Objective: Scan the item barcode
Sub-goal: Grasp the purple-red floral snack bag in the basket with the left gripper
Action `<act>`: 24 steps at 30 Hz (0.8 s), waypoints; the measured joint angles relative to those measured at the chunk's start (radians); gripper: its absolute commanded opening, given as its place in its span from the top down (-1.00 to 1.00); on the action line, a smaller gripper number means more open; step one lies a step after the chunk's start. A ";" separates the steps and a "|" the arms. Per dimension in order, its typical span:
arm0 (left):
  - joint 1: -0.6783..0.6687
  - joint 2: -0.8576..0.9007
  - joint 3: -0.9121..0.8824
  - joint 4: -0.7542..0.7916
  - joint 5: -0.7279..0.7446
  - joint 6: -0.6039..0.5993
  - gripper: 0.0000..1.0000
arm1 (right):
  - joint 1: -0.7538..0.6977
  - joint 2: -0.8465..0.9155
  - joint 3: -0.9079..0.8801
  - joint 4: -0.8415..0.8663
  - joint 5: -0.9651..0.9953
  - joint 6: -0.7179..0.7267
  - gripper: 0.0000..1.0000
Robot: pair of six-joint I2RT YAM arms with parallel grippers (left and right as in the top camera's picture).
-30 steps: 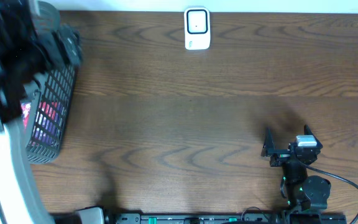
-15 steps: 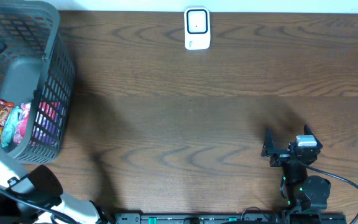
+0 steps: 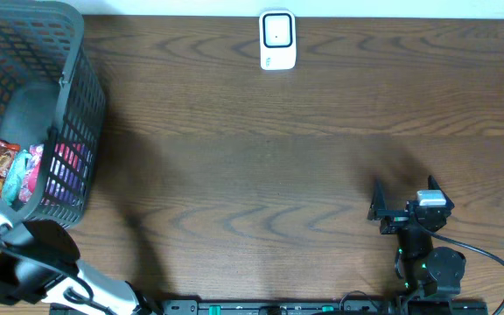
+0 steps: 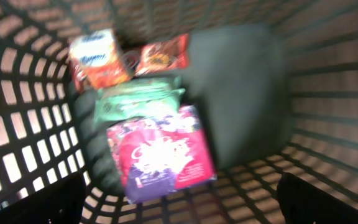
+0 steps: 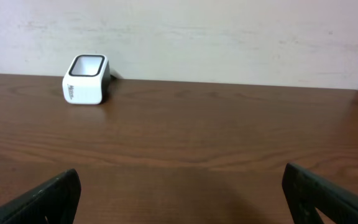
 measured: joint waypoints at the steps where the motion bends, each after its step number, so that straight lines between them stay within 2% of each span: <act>1: 0.000 0.015 -0.017 -0.002 -0.006 -0.008 -0.96 | 0.000 0.000 0.000 0.000 0.000 0.000 -0.99; 7: -0.002 0.087 -0.106 -0.002 -0.027 -0.031 -0.97 | 0.000 0.000 0.000 0.000 0.000 0.000 -0.98; 11: -0.012 0.106 -0.163 0.013 -0.032 -0.044 -0.78 | 0.000 0.000 0.000 0.000 0.000 0.000 -0.98; 13: -0.023 0.112 -0.197 0.032 -0.032 -0.050 -0.77 | 0.000 0.000 0.000 0.000 0.000 0.000 -0.99; 24: -0.095 0.119 -0.453 0.237 -0.092 -0.105 -0.77 | 0.000 0.000 0.000 0.000 0.000 0.000 -0.98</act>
